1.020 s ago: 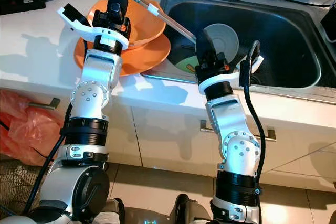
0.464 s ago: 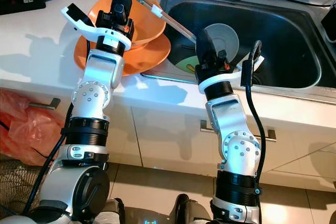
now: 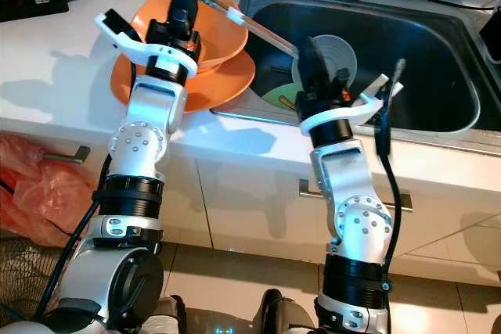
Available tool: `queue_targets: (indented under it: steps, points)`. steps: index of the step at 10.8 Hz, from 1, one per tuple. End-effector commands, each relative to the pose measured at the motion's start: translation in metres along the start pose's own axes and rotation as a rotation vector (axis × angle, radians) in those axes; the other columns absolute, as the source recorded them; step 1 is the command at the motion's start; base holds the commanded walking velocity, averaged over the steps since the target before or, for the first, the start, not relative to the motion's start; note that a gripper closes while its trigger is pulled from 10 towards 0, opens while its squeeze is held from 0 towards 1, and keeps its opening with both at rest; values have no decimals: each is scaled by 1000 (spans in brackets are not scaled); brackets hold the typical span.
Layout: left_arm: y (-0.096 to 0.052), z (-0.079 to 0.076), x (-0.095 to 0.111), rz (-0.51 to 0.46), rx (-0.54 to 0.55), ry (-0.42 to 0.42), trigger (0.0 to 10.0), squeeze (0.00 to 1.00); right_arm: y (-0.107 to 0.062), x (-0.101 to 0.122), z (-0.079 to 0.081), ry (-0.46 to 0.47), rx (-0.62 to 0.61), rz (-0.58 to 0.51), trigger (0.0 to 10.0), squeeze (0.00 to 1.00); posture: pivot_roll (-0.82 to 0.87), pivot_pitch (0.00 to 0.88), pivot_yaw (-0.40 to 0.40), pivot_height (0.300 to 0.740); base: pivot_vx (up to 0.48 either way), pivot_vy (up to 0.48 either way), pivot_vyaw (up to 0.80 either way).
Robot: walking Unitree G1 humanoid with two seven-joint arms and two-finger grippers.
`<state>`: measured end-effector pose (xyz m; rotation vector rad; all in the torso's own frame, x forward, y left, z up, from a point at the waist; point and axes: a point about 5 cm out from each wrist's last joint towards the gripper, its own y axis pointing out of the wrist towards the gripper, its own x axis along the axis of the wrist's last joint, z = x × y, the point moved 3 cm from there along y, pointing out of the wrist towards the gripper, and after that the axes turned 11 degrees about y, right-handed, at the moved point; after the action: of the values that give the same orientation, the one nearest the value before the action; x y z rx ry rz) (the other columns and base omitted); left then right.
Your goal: Kitchen organization
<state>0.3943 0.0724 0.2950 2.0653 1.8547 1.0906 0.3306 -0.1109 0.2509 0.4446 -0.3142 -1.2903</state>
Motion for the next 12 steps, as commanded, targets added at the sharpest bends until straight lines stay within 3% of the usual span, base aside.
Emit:
queue_targets:
  steps: [1,3,4,5,12]
  points:
    - [2,-35,-59,119,-61,-104,10000,0,0,-4,-2,60,-7,-30,0,0,57,164,-59,740,0,0,0]
    - [2,-33,-62,129,-50,-101,10000,0,4,-3,2,87,13,-42,549,0,58,158,-56,740,0,0,0]
    - [2,-34,-61,130,-51,-100,10000,43,5,-3,3,85,12,-41,10000,0,58,156,-55,740,0,0,0]
    - [3,-35,-62,135,-56,-97,10000,1000,5,-3,2,84,9,-43,10000,0,59,155,-54,740,0,0,0]
    - [2,-36,-63,139,-56,-97,10000,1000,6,-2,3,90,10,-48,10000,0,59,152,-54,740,0,0,0]
